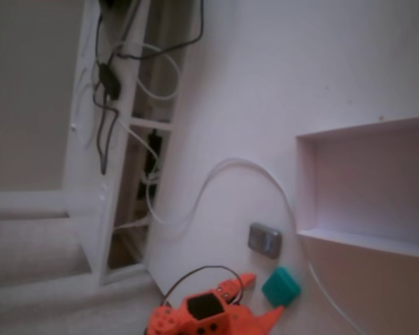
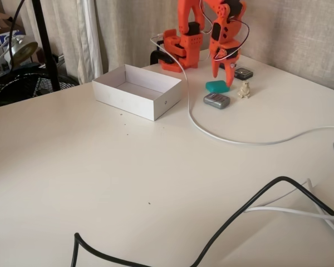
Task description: Grasp the green cube and put it in the bin.
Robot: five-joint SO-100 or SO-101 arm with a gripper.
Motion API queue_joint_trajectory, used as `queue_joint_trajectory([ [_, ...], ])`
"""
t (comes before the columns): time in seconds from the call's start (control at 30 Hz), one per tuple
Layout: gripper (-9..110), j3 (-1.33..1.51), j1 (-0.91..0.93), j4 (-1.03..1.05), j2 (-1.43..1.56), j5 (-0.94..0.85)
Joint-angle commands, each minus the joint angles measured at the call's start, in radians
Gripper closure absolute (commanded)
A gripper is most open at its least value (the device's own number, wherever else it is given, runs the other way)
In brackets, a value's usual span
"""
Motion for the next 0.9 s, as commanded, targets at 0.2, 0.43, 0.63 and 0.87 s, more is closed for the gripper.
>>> queue_joint_trajectory([
  [0.2, 76, 0.02, 0.009, -0.051, -0.029, -0.034],
  [0.43, 76, 0.049, 0.017, -0.107, -0.055, -0.115],
  [0.63, 76, 0.046, 0.017, -0.121, -0.086, -0.12],
  [0.87, 78, 0.048, 0.025, -0.144, -0.124, -0.13],
])
